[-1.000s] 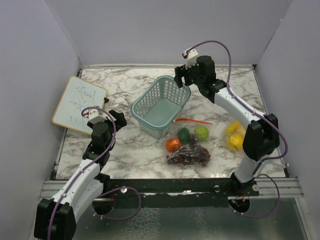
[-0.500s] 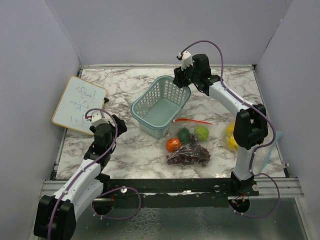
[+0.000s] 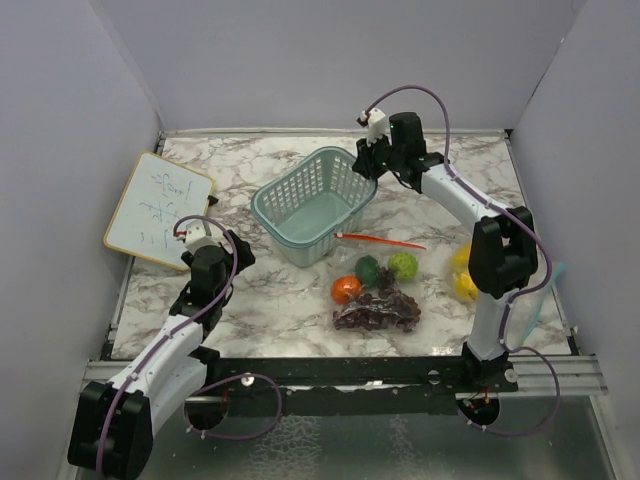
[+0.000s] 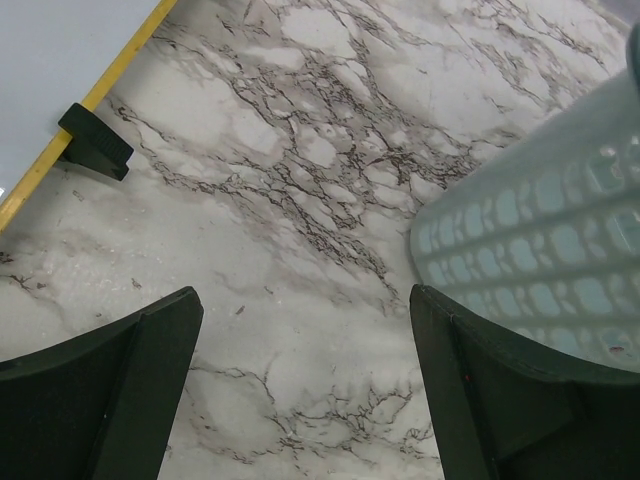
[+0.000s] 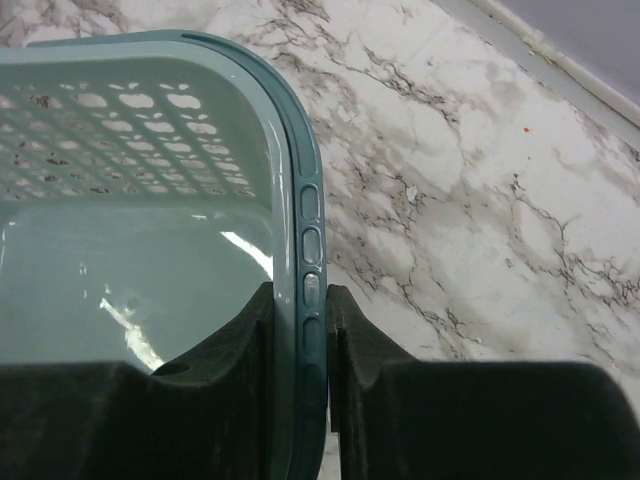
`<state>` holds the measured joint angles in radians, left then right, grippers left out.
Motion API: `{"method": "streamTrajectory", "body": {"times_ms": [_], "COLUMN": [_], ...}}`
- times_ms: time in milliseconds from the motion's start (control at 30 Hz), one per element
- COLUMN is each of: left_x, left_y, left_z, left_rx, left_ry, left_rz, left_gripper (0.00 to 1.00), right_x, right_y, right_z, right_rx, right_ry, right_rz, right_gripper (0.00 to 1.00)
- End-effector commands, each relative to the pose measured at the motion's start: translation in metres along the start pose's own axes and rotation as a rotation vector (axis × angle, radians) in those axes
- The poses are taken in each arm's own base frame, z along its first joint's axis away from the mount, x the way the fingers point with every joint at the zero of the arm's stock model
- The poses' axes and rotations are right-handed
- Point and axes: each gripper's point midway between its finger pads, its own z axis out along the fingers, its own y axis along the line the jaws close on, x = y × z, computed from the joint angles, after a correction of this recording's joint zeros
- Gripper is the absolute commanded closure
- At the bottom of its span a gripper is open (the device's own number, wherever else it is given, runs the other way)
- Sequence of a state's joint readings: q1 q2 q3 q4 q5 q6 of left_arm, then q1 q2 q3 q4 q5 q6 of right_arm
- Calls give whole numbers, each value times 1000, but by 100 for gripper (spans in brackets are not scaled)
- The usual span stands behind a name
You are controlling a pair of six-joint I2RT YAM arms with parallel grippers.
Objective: Open the zip-top bag and remove the fake food
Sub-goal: Move the bin to the center of the board.
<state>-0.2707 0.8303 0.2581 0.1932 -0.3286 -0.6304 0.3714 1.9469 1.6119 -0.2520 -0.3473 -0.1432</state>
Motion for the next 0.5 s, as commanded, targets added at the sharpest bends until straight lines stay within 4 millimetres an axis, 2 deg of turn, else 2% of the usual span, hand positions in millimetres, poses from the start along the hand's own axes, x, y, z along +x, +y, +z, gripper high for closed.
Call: {"method": "streamTrajectory", "body": {"times_ms": [0,200,267,467], "left_x": [-6,-6,-6,-5], "left_y": [-9,-7,-7,-9], "left_z": [0,-2,-2,-1], "left_rx": [34,30,31,43], "left_ry": [-15,-19,-18,-11], "left_rz": [0,2,4,17], "left_gripper": [12,13,13,15], "right_x": [-7,-16,-16,-7], "right_y": [-2,-16,-30,-87], "right_z": [-7,-14,-18,-40], "right_rx": [7,74,141,301], "right_ry": [-15,-30,-23,-28], "right_rz": [3,19,45,186], "right_gripper": [85,94,98,99]}}
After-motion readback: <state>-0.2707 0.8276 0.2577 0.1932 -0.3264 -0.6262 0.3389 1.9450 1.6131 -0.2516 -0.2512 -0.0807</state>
